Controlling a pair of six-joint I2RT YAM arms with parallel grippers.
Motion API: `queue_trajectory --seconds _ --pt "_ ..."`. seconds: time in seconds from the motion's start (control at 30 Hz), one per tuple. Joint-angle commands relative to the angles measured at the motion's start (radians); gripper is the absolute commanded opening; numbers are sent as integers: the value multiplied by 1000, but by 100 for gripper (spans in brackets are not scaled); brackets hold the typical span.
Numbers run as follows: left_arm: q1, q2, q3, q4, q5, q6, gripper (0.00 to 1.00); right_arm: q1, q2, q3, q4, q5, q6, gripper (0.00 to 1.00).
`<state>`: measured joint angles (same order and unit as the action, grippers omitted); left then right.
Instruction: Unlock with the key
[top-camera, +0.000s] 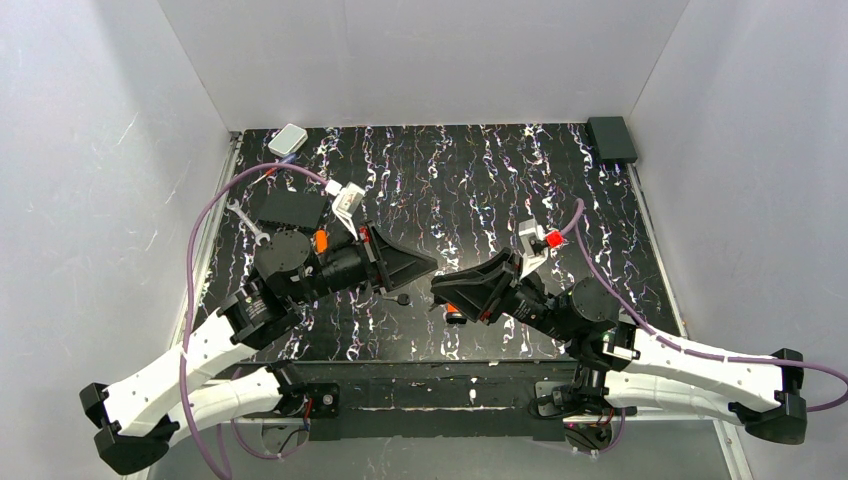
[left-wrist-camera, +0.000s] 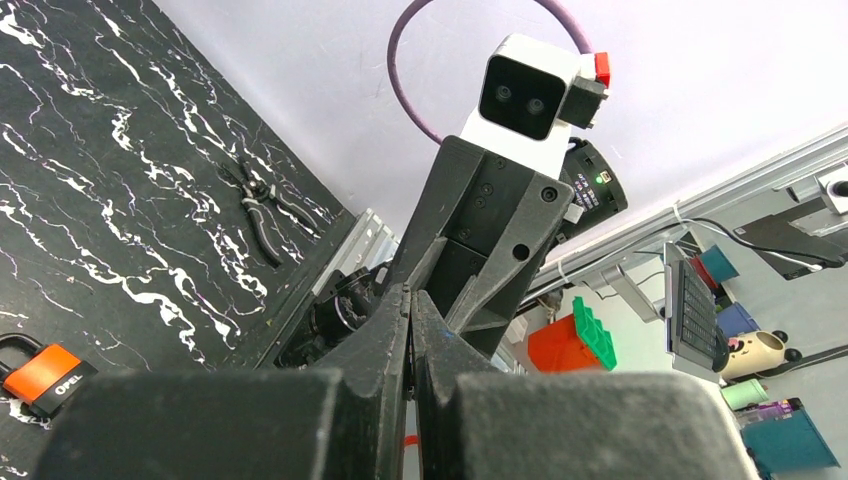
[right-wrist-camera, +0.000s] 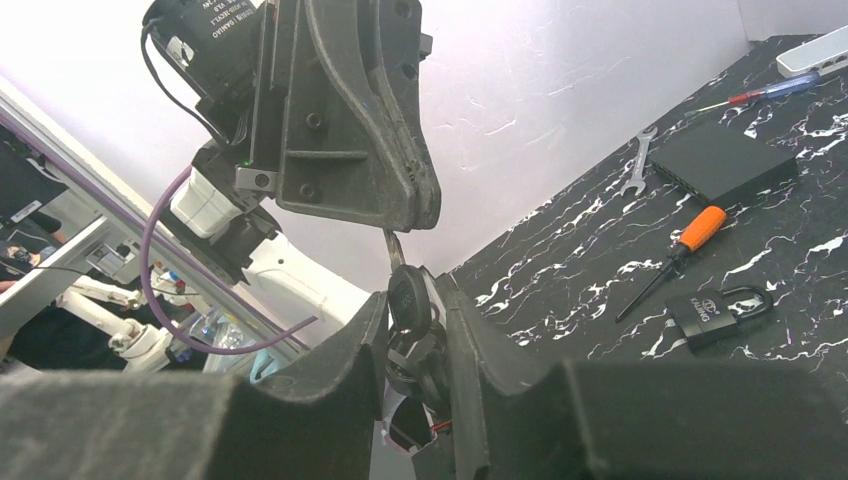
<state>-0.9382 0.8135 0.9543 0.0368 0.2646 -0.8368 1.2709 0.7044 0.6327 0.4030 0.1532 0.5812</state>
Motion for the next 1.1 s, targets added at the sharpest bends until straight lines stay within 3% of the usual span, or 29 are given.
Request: queue_trajectory --seconds 0.0,0.07,0.2,0.37,0.57,0.83,0.97,1.03,1.07 --pt "-2 -31 -12 21 -14 14 0 -1 -12 50 57 3 14 39" --pt "-1 -34 -16 22 -16 13 0 -1 -13 48 60 1 20 46" --pt "-2 -38 -19 21 -19 13 0 -1 -18 46 65 -3 23 44" --pt "-1 -40 -22 21 -23 11 0 0 -9 47 67 -11 26 30" --pt "-3 -43 -29 21 -31 10 0 -1 -9 44 69 -16 27 3" --pt "-2 -41 -35 11 -50 12 3 -1 -30 22 34 30 34 1" --pt "-2 -55 -48 -19 -85 17 54 -1 -72 4 -63 135 43 1" --pt "-2 -71 -58 -67 -130 23 88 -1 -106 -9 -137 234 62 1" --pt "-2 -79 -63 -95 -170 22 97 -1 -127 -17 -175 275 74 1"
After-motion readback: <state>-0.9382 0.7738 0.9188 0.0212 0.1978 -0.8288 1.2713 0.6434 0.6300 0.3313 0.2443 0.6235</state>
